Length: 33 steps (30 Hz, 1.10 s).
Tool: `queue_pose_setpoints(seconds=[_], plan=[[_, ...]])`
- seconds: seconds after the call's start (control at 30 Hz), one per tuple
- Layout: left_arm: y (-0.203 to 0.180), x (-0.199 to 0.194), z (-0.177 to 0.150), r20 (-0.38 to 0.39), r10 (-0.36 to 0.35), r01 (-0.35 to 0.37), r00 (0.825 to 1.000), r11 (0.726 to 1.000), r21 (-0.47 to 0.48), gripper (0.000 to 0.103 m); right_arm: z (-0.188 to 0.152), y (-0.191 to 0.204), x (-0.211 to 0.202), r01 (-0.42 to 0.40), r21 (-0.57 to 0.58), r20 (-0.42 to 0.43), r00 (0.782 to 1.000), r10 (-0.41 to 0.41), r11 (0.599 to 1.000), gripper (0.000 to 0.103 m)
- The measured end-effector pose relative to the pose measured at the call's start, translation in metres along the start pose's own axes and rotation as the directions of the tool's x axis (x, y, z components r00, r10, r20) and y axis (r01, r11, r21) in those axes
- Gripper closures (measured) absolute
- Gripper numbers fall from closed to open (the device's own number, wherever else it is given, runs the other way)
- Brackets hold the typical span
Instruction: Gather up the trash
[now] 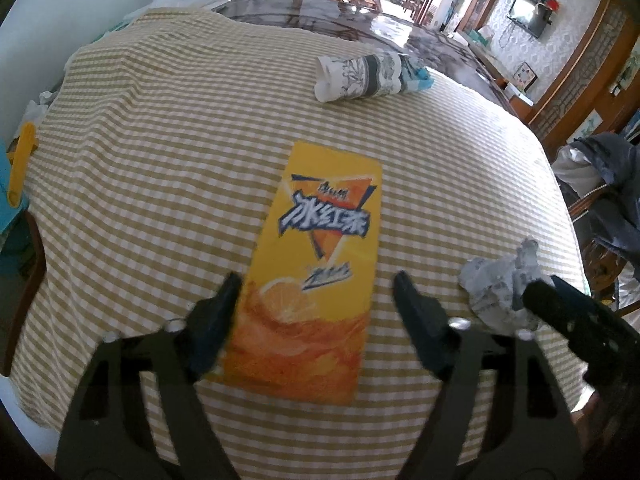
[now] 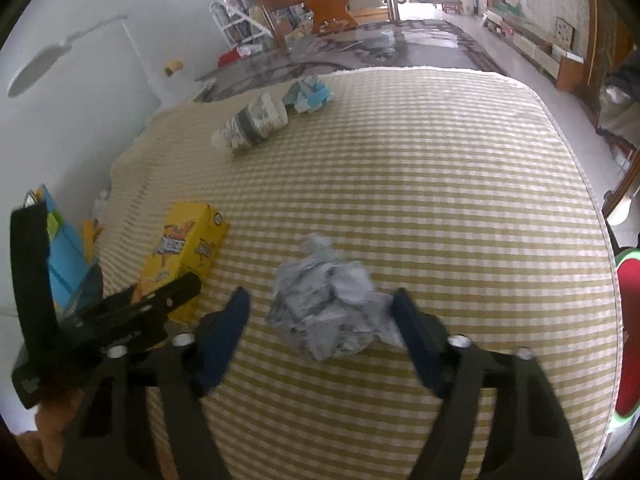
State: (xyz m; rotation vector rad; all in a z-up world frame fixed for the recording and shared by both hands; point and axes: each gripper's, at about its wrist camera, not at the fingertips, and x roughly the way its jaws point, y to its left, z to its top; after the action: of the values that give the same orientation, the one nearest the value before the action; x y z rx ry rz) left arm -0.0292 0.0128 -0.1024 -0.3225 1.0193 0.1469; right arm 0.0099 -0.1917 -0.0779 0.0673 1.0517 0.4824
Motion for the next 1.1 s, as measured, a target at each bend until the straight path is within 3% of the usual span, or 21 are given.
queue_pose_setpoints(seconds=[0.07, 0.17, 0.47, 0.73, 0.9, 1.0, 1.1], plan=[[-0.001, 0.001, -0.001, 0.001, 0.008, -0.008, 1.0, 1.0, 0.007, 0.041, -0.002, 0.0, 0.004, -0.007, 0.001, -0.022, 1.0, 0.007, 1.0, 0.057], [0.001, -0.001, -0.001, 0.003, -0.043, 0.043, 0.999, 0.999, -0.016, 0.042, -0.003, 0.005, -0.001, -0.028, -0.018, -0.009, 1.0, 0.027, 0.999, 0.061], [-0.003, -0.05, -0.001, 0.18, -0.017, 0.015, 0.984, 1.0, 0.015, 0.042, -0.003, -0.001, -0.053, -0.033, -0.017, 0.151, 0.988, 0.035, 0.999, 0.062], [-0.033, -0.099, 0.002, 0.282, -0.071, 0.054, 0.957, 0.996, 0.067, 0.042, -0.018, -0.035, -0.112, -0.091, 0.083, 0.268, 0.961, 0.065, 0.992, 0.061], [-0.071, -0.119, -0.002, 0.288, -0.133, 0.097, 0.948, 0.986, 0.136, 0.042, -0.032, -0.063, -0.148, -0.094, 0.141, 0.332, 0.942, 0.043, 0.986, 0.061], [-0.112, -0.125, -0.005, 0.227, -0.241, 0.197, 0.944, 0.96, 0.198, 0.042, -0.042, -0.093, -0.173, -0.076, 0.203, 0.375, 0.927, -0.006, 0.976, 0.061], [-0.15, -0.12, -0.001, 0.128, -0.367, 0.331, 0.922, 0.913, 0.237, 0.041, -0.053, -0.125, -0.19, -0.069, 0.279, 0.399, 0.916, -0.05, 0.958, 0.061]])
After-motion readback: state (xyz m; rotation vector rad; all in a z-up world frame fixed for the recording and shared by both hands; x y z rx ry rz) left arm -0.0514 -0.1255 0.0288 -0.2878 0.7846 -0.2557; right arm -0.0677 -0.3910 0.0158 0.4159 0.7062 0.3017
